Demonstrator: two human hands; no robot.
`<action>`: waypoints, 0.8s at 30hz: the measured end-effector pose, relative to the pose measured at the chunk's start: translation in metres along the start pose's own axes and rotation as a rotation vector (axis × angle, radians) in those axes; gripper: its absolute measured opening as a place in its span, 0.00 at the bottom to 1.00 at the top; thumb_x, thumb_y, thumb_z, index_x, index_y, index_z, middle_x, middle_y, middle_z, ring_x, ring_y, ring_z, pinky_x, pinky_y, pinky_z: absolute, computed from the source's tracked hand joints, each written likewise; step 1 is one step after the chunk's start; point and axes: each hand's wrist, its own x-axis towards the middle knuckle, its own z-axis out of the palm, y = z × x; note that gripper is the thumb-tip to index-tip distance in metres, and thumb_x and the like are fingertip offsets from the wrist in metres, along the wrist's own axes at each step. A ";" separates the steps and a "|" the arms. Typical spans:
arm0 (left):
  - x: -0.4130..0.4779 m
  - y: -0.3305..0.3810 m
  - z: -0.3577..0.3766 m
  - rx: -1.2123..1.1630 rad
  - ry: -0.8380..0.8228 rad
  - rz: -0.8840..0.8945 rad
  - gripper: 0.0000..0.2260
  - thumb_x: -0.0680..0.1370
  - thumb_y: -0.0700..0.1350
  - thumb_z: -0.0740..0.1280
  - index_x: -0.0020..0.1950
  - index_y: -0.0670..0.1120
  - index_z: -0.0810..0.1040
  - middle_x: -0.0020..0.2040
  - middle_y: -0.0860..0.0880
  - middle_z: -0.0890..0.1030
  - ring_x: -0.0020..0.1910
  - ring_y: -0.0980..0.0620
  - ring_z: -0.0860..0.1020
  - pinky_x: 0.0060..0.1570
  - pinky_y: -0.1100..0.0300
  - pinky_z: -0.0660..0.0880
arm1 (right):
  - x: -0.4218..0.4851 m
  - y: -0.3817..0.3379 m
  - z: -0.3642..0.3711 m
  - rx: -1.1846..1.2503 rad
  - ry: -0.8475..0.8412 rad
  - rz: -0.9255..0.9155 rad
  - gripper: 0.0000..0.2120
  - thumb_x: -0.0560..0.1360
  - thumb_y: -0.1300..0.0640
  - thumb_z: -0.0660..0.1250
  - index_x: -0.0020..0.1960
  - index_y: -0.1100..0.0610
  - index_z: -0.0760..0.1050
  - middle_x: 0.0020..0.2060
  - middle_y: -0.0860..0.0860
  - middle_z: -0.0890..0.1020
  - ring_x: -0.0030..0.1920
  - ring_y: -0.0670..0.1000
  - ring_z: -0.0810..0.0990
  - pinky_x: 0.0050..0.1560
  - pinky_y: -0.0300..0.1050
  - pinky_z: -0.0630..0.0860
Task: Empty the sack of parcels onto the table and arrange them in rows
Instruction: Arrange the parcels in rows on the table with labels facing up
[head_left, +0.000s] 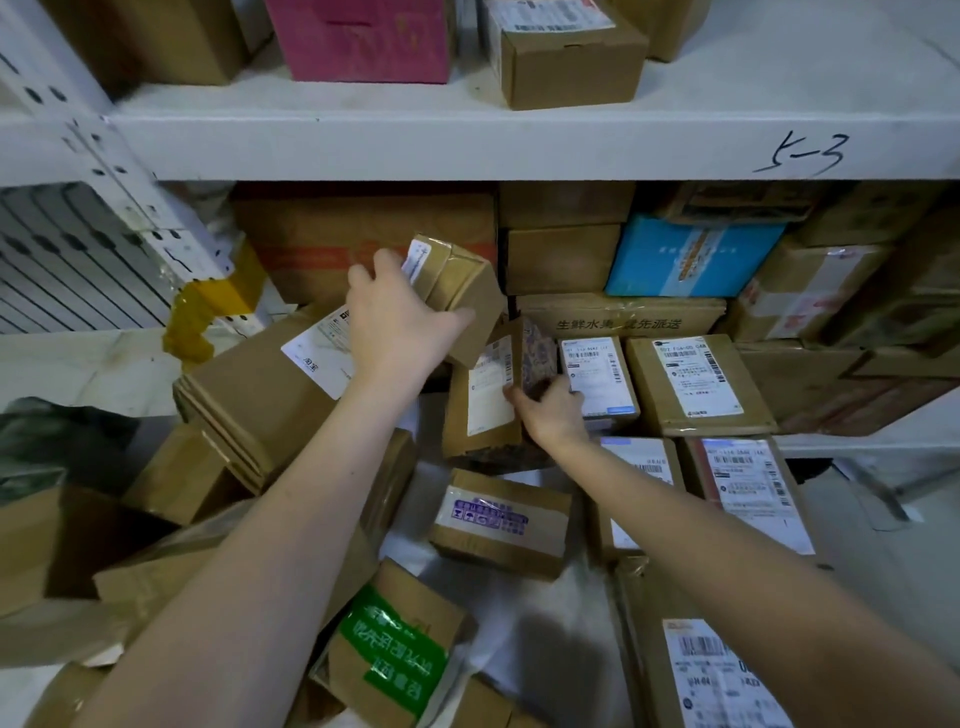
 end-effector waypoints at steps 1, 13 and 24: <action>-0.001 0.000 0.002 -0.005 -0.005 0.007 0.34 0.64 0.56 0.78 0.64 0.45 0.68 0.62 0.45 0.69 0.61 0.43 0.71 0.53 0.52 0.72 | -0.002 0.000 0.001 -0.086 0.035 -0.046 0.34 0.75 0.44 0.67 0.71 0.62 0.60 0.66 0.62 0.65 0.65 0.64 0.69 0.66 0.56 0.69; -0.007 -0.003 0.016 0.020 -0.076 0.012 0.36 0.64 0.55 0.79 0.66 0.44 0.68 0.63 0.44 0.68 0.61 0.43 0.72 0.53 0.52 0.71 | 0.002 0.022 -0.026 -1.071 -0.215 -0.625 0.36 0.70 0.41 0.71 0.73 0.49 0.61 0.70 0.51 0.65 0.69 0.55 0.65 0.63 0.58 0.69; -0.023 -0.015 0.019 0.022 -0.106 0.008 0.36 0.64 0.55 0.79 0.66 0.45 0.69 0.63 0.44 0.69 0.62 0.44 0.71 0.54 0.53 0.71 | -0.009 0.005 -0.044 -0.911 -0.323 -0.550 0.17 0.75 0.49 0.66 0.63 0.52 0.74 0.59 0.52 0.76 0.58 0.54 0.76 0.53 0.53 0.77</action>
